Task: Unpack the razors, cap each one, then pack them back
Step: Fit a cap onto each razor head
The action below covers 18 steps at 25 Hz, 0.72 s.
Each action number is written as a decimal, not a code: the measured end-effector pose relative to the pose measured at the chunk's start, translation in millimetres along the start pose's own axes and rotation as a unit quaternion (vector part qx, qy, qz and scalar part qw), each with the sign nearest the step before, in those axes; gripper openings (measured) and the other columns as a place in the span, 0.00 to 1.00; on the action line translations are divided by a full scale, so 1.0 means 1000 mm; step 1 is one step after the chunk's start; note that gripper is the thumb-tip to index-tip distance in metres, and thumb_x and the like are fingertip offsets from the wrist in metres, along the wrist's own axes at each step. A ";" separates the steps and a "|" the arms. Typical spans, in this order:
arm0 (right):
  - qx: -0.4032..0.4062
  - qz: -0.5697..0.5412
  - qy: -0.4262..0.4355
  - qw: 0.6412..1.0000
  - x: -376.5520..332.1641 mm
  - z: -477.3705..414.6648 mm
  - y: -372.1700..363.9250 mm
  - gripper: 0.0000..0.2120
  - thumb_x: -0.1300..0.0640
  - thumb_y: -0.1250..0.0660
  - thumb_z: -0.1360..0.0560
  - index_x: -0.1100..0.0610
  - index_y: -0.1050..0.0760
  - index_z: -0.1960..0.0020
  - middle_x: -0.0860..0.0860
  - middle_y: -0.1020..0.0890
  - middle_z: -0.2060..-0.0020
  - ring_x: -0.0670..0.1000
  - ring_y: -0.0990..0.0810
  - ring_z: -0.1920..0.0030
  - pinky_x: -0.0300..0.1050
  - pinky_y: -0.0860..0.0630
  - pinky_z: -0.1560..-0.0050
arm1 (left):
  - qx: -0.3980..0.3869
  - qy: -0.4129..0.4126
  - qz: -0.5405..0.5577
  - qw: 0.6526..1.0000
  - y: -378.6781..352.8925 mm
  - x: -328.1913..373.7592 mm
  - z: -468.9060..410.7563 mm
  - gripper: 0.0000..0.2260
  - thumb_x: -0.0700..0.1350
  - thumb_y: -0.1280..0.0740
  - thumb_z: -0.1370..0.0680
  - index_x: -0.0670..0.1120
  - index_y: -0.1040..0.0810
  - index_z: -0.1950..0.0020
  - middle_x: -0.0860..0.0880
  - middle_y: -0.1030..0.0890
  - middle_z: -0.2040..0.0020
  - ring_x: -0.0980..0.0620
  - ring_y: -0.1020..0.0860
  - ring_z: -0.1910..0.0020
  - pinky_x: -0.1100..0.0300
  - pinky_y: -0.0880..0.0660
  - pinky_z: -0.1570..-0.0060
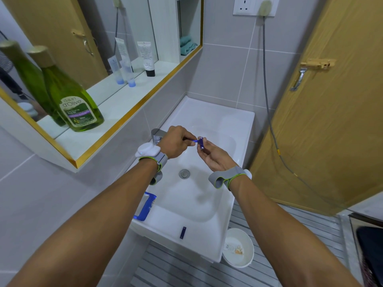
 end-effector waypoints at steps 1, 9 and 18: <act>0.001 -0.001 0.001 1.000 0.000 0.000 0.001 0.08 0.61 0.35 0.22 0.66 0.24 0.48 0.56 0.19 0.50 0.50 0.20 0.55 0.39 0.18 0.56 | 0.000 0.000 -0.001 1.000 0.000 0.000 0.000 0.08 0.43 0.29 0.23 0.44 0.14 0.46 0.42 0.15 0.56 0.44 0.21 0.58 0.59 0.29 0.58; 0.012 0.014 0.005 1.000 0.002 -0.002 0.005 0.08 0.61 0.34 0.23 0.66 0.23 0.48 0.55 0.19 0.50 0.50 0.20 0.54 0.39 0.18 0.55 | -0.030 0.007 -0.011 0.999 -0.005 -0.004 -0.002 0.08 0.42 0.29 0.24 0.43 0.14 0.46 0.42 0.14 0.54 0.42 0.19 0.55 0.59 0.25 0.55; -0.002 0.001 -0.004 1.000 -0.005 -0.005 -0.006 0.09 0.61 0.36 0.22 0.67 0.24 0.47 0.57 0.19 0.51 0.51 0.20 0.54 0.39 0.18 0.59 | 0.005 0.010 0.009 1.000 0.003 -0.002 0.000 0.09 0.42 0.29 0.23 0.45 0.15 0.45 0.43 0.15 0.55 0.45 0.20 0.57 0.61 0.27 0.56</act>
Point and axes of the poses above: each hand's wrist, its own z-axis away from the middle knuckle, its own y-axis out of the back of the hand, x = y × z, the point moved 5 cm from there along -z, towards the middle knuckle
